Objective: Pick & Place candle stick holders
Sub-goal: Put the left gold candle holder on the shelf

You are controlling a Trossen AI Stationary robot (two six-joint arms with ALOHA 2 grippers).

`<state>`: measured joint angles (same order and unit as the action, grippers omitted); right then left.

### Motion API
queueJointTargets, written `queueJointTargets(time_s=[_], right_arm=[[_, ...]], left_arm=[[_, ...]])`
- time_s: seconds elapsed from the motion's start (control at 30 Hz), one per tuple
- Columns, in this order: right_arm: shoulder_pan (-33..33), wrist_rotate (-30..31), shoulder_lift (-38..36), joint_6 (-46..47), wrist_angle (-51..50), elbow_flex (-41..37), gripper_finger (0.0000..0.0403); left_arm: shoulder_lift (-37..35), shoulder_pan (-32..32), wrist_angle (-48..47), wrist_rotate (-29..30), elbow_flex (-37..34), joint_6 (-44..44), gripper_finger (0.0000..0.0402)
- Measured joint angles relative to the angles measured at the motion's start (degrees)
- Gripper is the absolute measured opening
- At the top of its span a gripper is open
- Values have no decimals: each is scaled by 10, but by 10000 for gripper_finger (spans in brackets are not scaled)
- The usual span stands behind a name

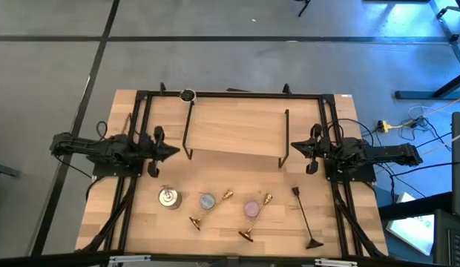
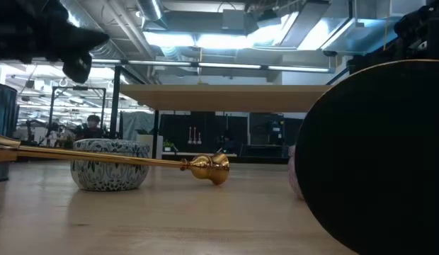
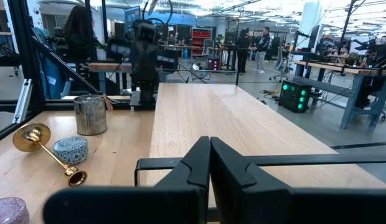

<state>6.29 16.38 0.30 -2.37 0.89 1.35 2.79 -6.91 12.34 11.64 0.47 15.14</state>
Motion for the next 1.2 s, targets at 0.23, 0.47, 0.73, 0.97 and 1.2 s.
queueJointTargets(time_s=[0.23, 0.47, 0.73, 0.97, 1.2], right_arm=[[0, 0, 0, 0, 0, 0, 14], [0, 0, 0, 0, 0, 0, 14], [0, 0, 0, 0, 0, 0, 14], [0, 0, 0, 0, 0, 0, 14], [-2, 0, 0, -109, 56, 0, 14]], left_arm=[[19, 0, 212, -43, 3, 27, 2], [144, -1, 216, -107, 103, -20, 2], [385, -2, 213, -155, 262, -102, 2], [517, -2, 214, -202, 352, -54, 2], [593, -46, 159, -352, 421, -20, 2]])
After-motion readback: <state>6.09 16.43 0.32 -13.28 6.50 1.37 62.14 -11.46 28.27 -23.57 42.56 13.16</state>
